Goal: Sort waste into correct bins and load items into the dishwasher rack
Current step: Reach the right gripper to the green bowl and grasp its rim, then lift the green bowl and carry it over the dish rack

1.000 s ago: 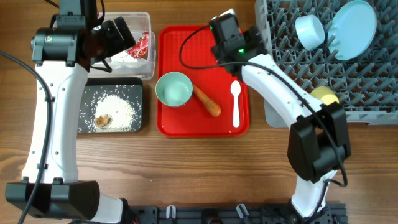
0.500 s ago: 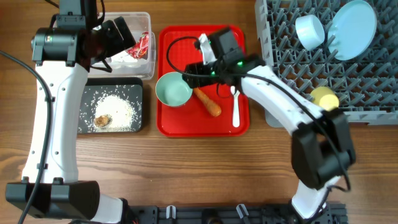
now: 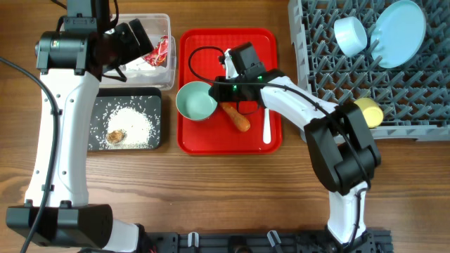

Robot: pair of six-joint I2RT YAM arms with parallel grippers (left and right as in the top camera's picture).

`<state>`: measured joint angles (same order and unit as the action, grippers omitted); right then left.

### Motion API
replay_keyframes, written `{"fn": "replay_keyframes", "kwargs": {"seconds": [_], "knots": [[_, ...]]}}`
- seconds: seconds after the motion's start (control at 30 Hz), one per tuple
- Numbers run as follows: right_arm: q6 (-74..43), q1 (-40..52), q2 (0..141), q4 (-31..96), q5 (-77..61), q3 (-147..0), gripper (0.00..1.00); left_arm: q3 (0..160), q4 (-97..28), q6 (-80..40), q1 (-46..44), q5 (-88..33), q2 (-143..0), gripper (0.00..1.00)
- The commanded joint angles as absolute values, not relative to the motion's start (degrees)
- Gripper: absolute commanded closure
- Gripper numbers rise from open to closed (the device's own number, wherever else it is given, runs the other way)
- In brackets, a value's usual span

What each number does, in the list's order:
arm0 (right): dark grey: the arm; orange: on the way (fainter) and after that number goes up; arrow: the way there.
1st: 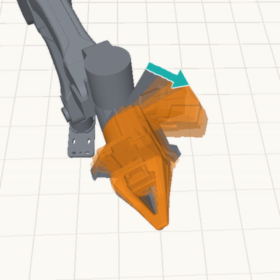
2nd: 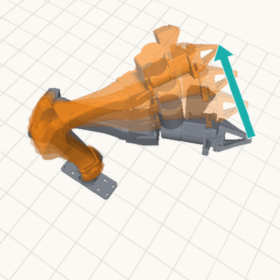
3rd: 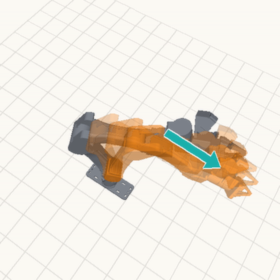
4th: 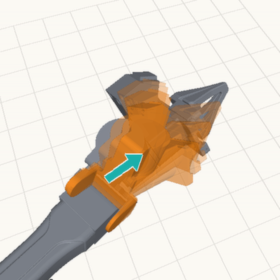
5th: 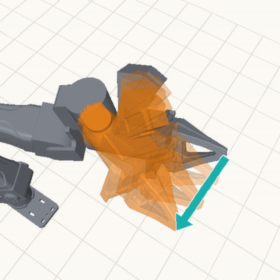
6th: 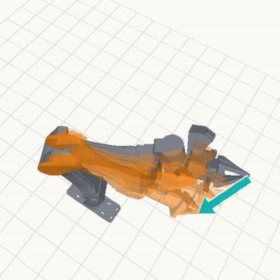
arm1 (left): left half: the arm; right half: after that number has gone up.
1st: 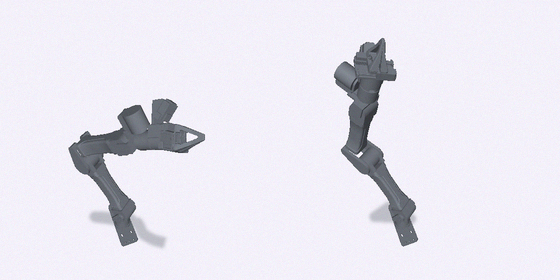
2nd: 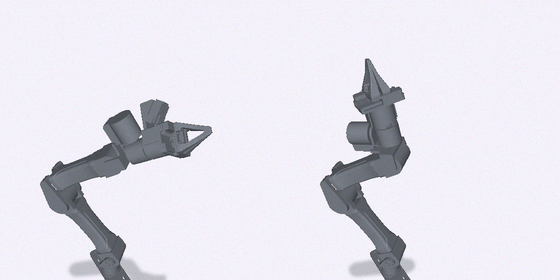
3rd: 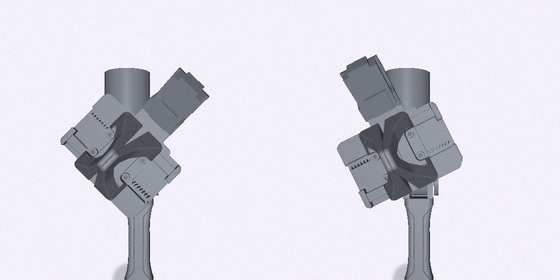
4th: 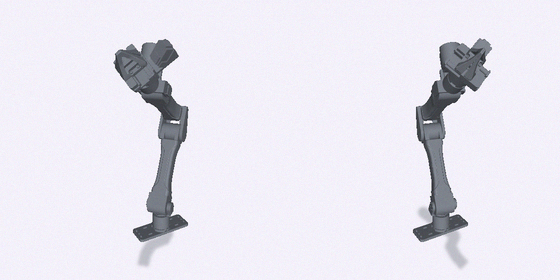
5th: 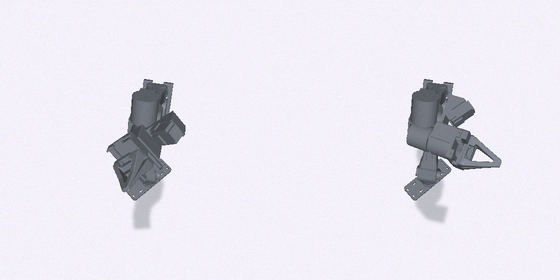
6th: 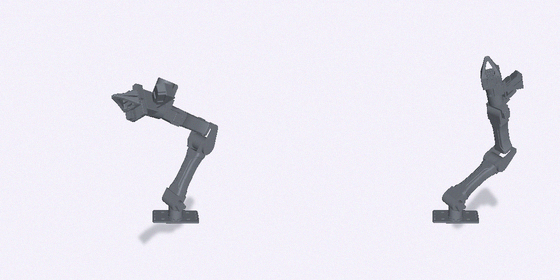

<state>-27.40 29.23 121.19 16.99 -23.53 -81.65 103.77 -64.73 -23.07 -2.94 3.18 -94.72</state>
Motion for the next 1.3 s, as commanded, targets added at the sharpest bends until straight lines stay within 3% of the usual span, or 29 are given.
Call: {"fn": "replay_keyframes", "kwargs": {"seconds": [0.0, 0.33, 0.5, 0.63, 0.8, 0.9, 1.03, 1.27], "knots": [[-29.74, 29.67, 123.2, 16.71, -23.81, -81.56, 0.95, 103.81, -64.77, -23.62, -2.76, 3.53, -95.07, 0.0], [-27.97, 27.51, 118.8, 17.04, -23.66, -83.66, 0.96, 103.81, -64.75, -23.64, -2.76, 3.51, -95.07, 0.0], [-22.61, 21.28, 109.19, 18.94, -14.04, -83.74, 0.96, 103.81, -64.77, -23.62, -2.76, 3.51, -95.07, 0.0], [-17.72, 16.43, 101.41, 19.05, 0.99, -83.74, 0.96, 103.81, -64.75, -23.62, -2.76, 3.51, -95.07, 0.0], [-13.45, 11.9, 94.63, 18.61, 41.67, -83.74, 0.96, 103.81, -64.75, -23.62, -2.76, 3.51, -95.07, 0.0], [-4.4, 8.93, 95.07, 19.31, 54.83, -83.72, 0.96, 103.81, -64.77, -23.62, -2.76, 3.51, -95.07, 0.0], [3.36, 4.86, 96.68, 20.62, 62.33, -83.66, 0.96, 103.81, -64.75, -23.62, -2.76, 3.53, -95.07, 0.0], [14.59, 4.01, 97.95, 24.62, 63.51, -83.61, 0.96, 103.81, -64.77, -23.62, -2.76, 3.51, -95.07, 0.0]]}}
